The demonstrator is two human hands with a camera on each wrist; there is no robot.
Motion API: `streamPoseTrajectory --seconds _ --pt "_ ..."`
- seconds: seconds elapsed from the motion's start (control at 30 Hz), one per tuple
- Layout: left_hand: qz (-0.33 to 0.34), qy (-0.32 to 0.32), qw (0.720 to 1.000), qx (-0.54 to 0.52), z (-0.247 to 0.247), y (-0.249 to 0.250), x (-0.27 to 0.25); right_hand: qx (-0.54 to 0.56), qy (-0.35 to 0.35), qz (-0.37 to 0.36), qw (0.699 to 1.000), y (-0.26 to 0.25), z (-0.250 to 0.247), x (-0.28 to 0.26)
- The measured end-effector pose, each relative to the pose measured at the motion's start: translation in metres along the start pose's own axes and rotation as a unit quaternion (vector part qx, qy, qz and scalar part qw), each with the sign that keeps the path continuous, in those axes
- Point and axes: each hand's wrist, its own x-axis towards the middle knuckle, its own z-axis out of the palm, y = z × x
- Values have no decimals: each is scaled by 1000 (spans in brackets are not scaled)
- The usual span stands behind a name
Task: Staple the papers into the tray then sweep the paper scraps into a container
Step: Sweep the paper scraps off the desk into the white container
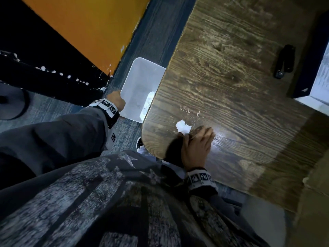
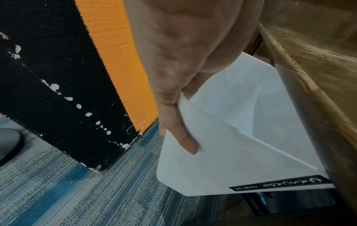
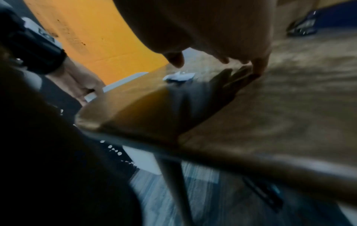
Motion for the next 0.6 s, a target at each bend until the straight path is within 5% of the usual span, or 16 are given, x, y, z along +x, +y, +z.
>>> streamPoseTrajectory --seconds 0.23,0.6 --pt "28 -4 1000 -11 9 -2 -1 -2 -44 18 999 -75 26 -3" --pt "47 6 998 -37 8 -3 -6 52 -117 -79 989 -150 54 -5"
